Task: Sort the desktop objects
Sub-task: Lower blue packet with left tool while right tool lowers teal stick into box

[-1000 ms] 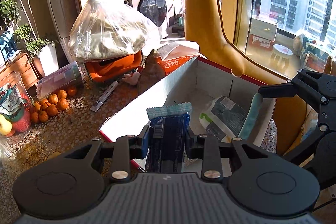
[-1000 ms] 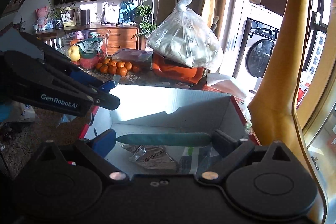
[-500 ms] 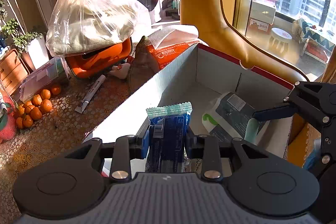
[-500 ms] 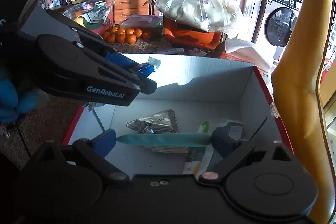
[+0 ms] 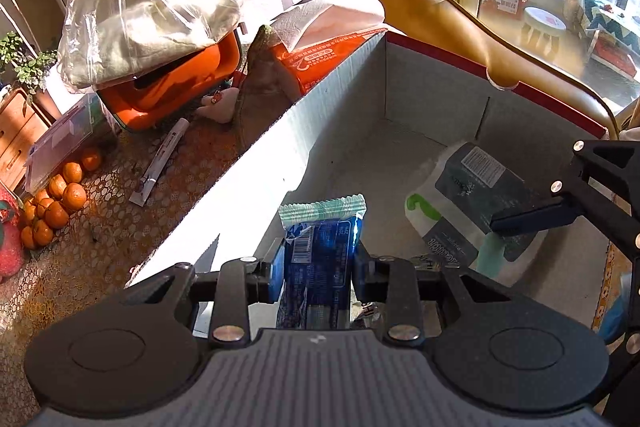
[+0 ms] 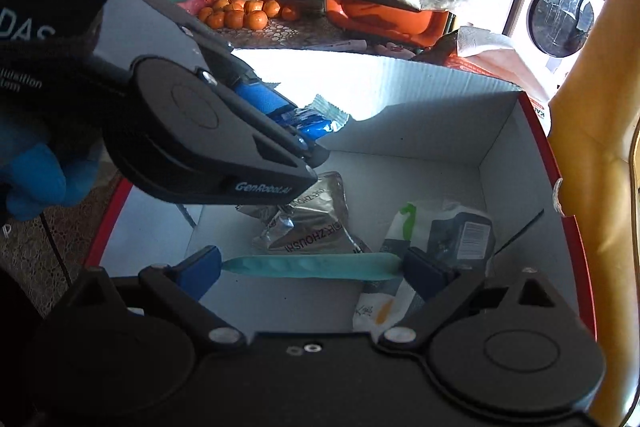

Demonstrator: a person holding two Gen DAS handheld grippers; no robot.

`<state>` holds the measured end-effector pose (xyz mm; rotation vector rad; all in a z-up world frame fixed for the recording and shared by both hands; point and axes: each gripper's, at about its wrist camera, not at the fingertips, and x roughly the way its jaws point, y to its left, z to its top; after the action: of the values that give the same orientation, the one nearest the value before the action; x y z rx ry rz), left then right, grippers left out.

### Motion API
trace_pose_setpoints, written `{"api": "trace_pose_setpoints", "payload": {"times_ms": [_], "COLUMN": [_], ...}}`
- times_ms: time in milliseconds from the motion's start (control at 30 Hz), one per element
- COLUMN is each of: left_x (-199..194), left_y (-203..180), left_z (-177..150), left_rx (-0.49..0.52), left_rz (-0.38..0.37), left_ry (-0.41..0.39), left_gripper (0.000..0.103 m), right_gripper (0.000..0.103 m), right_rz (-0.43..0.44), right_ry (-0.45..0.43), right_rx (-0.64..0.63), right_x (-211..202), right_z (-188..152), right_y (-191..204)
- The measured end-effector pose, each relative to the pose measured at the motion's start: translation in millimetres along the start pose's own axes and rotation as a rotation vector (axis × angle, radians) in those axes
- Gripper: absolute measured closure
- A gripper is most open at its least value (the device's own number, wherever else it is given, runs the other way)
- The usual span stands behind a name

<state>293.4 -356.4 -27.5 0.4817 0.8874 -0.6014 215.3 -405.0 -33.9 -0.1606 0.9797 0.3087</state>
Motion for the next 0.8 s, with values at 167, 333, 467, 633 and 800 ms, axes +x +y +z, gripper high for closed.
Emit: {"api": "trace_pose_setpoints", "payload": {"times_ms": [167, 333, 467, 633, 800], "left_x": [12.6, 23.4, 32.5, 41.1, 49.2], "left_y": [1.2, -0.3, -2.5, -1.4, 3.1], "left_z": [1.7, 3.2, 3.8, 4.7, 6.2], "left_rx": [0.0, 0.01, 0.021, 0.015, -0.003], "left_rz": [0.01, 0.031, 0.038, 0.026, 0.008], "left_ry": [0.015, 0.04, 0.078, 0.117, 0.148], "left_gripper": [0.072, 0.072, 0.072, 0.072, 0.072], "right_gripper": [0.006, 0.006, 0.006, 0.006, 0.005], "right_rz": [0.005, 0.011, 0.004, -0.002, 0.003], "right_ry": [0.014, 0.026, 0.072, 0.113, 0.13], "right_rx": [0.0, -0.02, -0.031, -0.022, -0.012], "right_x": [9.0, 11.7, 16.5, 23.3, 26.0], "right_z": [-1.1, 0.0, 0.5, -1.6, -3.5], "right_y": [2.8, 4.1, 4.7, 4.5, 3.2]}}
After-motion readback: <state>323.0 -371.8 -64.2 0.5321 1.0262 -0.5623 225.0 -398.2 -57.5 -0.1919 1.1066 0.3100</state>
